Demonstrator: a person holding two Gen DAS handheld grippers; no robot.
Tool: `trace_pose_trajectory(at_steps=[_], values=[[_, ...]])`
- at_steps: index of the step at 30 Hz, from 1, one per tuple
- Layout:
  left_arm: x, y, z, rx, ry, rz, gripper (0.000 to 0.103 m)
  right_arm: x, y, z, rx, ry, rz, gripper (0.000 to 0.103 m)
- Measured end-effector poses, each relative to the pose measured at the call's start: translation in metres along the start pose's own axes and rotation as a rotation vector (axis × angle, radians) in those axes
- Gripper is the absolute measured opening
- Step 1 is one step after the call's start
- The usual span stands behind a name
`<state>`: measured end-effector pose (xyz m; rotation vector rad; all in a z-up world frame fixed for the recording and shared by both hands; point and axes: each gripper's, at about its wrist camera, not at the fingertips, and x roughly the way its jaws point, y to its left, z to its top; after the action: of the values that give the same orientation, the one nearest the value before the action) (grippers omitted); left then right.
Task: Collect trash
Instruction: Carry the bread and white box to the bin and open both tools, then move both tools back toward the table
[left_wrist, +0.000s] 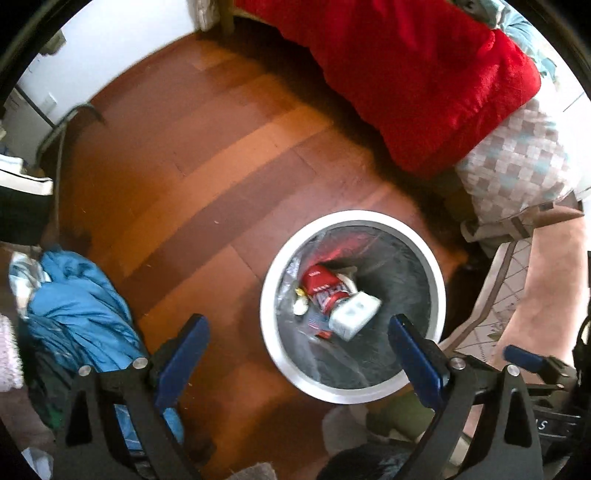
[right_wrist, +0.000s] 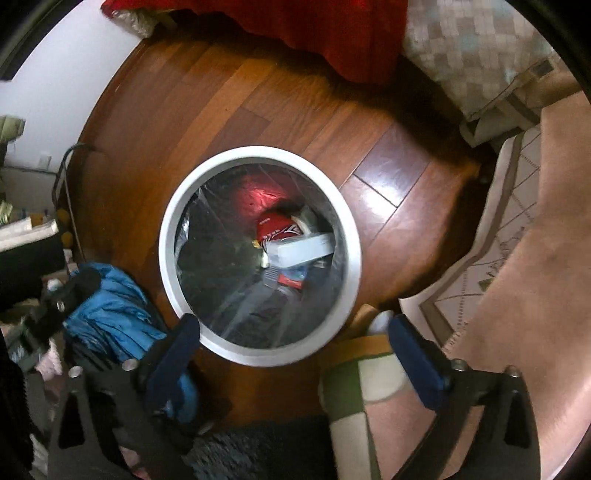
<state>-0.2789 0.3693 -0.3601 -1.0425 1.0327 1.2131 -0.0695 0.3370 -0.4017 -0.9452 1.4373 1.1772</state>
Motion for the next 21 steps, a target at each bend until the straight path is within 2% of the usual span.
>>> trace_pose_trajectory(at_steps=[6,12,21], values=[[-0.012,-0.005,-0.013,0.033,-0.023,0.023,0.101,-0.006,-0.003,-0.020,-0.044,0.000,-0.082,0.103],[-0.026,-0.014,-0.025,0.053,-0.043,0.016,0.101,-0.012,-0.007,-0.035,-0.031,-0.014,-0.096,0.103],[-0.062,-0.020,-0.036,0.065,-0.108,0.009,0.101,-0.055,-0.005,-0.049,-0.032,-0.097,-0.089,0.103]])
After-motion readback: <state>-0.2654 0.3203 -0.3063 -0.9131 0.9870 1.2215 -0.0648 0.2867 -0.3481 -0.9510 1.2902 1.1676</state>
